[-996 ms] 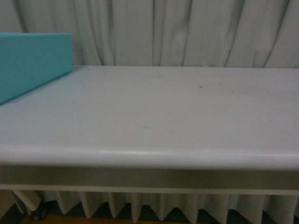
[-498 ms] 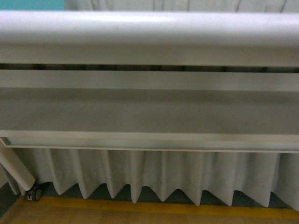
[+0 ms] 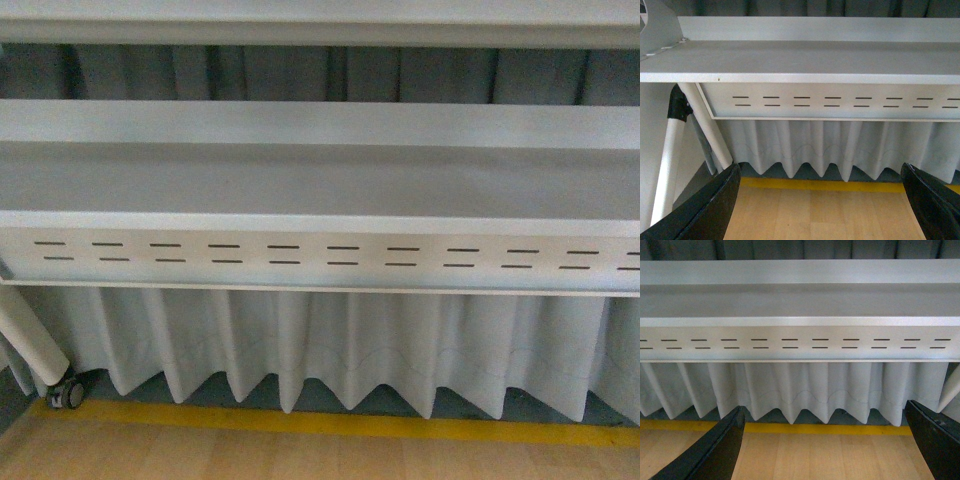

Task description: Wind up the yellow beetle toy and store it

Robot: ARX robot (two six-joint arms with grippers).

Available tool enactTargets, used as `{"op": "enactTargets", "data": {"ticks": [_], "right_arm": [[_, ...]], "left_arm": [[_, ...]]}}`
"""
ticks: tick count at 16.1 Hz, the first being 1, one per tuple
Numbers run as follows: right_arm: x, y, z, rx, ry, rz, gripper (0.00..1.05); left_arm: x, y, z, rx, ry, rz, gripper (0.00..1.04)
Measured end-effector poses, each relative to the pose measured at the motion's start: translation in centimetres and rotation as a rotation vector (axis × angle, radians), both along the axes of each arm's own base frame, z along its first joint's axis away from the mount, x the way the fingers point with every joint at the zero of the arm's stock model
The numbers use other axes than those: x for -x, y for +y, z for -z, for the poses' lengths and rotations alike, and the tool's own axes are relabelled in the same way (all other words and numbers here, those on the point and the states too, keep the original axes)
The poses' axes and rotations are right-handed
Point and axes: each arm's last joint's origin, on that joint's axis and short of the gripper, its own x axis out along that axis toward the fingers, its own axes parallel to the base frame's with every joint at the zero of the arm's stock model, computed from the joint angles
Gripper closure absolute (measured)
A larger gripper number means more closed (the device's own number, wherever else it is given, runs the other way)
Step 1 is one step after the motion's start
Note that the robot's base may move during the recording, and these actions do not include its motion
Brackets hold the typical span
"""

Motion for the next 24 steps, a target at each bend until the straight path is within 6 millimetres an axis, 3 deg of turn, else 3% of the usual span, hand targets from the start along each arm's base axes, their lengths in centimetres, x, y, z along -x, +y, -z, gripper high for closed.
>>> {"op": "enactTargets", "data": {"ticks": [24], "right_arm": [[0.0, 0.0, 0.0, 0.0, 0.0, 0.0, 0.07]], "left_arm": [[0.0, 0.0, 0.0, 0.0, 0.0, 0.0, 0.07]]}}
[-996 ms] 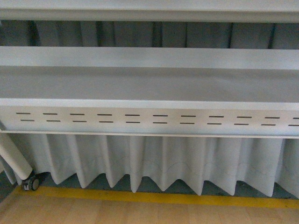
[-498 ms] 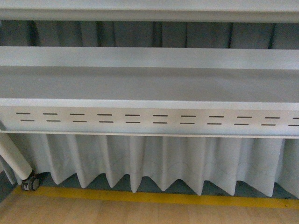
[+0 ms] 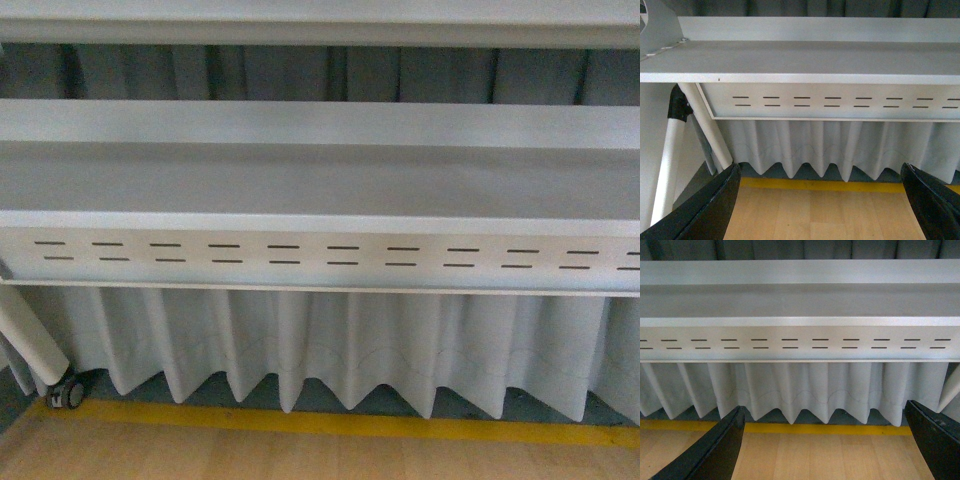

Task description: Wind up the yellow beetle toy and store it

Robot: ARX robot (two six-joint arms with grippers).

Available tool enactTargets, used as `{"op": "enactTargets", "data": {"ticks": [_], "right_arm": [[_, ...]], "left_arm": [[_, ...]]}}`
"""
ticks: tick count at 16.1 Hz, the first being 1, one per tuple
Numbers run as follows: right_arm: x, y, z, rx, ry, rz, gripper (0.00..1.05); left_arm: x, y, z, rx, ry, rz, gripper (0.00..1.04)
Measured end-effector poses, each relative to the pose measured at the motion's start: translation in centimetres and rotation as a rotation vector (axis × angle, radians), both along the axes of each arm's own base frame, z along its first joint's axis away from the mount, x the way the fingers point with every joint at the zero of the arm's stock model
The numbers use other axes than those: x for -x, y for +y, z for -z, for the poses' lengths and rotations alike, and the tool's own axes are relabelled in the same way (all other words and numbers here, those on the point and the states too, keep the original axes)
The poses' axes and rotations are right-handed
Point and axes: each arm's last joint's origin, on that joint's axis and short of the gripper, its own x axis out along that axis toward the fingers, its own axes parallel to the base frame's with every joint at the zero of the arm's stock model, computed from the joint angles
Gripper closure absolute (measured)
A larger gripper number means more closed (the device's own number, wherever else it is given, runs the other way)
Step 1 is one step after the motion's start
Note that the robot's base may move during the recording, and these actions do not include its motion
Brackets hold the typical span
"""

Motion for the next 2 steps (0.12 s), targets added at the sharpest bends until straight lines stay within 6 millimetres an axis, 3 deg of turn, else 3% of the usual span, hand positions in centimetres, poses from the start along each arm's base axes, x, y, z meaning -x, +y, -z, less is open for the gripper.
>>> {"op": "enactTargets", "data": {"ticks": [2], "right_arm": [[0.0, 0.0, 0.0, 0.0, 0.0, 0.0, 0.07]], "left_arm": [[0.0, 0.0, 0.0, 0.0, 0.0, 0.0, 0.07]]}}
